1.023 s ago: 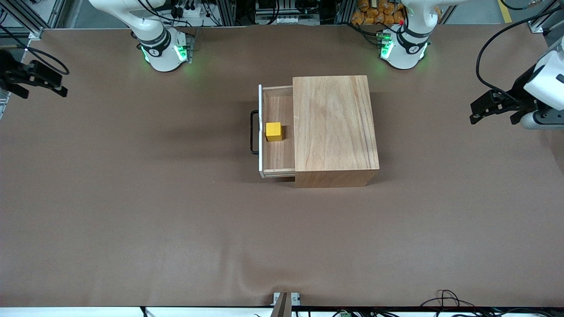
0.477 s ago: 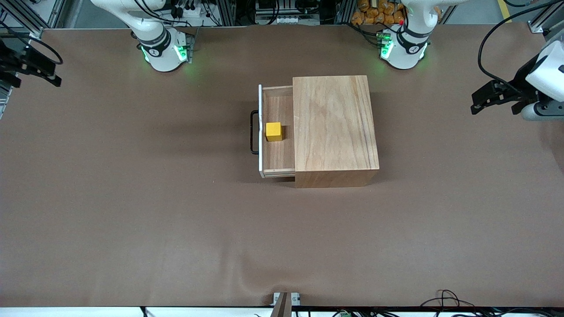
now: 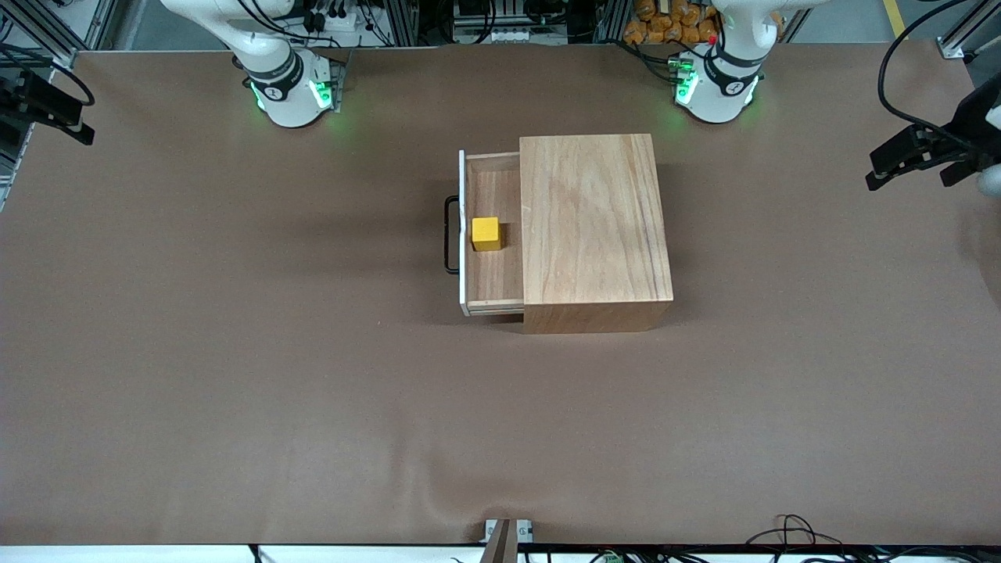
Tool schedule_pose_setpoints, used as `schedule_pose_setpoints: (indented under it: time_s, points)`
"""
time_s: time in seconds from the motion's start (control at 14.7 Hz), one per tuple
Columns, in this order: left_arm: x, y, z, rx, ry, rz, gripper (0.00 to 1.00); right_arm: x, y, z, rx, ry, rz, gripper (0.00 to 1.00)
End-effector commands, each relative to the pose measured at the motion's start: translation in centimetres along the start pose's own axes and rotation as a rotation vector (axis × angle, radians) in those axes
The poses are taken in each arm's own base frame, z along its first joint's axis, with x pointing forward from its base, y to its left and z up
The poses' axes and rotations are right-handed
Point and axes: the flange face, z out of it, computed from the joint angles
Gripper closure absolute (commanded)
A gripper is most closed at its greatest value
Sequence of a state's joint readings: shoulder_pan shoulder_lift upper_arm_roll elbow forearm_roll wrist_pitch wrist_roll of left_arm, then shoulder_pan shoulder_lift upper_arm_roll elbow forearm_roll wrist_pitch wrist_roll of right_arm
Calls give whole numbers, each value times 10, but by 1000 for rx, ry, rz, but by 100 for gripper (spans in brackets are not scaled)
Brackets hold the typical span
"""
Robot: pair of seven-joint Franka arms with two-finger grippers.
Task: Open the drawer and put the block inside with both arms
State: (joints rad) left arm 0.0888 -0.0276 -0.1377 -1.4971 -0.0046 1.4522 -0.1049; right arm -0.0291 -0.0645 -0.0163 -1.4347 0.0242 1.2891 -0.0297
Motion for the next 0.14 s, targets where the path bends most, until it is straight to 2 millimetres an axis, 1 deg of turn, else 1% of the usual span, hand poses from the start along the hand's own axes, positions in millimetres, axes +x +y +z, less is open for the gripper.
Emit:
schedule_pose_setpoints:
  time_s: [0.0, 0.07]
  points:
    - [-6, -1, -7, 24, -6, -4, 0, 3, 3, 1, 5, -1, -6, 0]
    - [-6, 0, -7, 23, -6, -2, 0, 4, 6, 4, 7, -1, 0, 0]
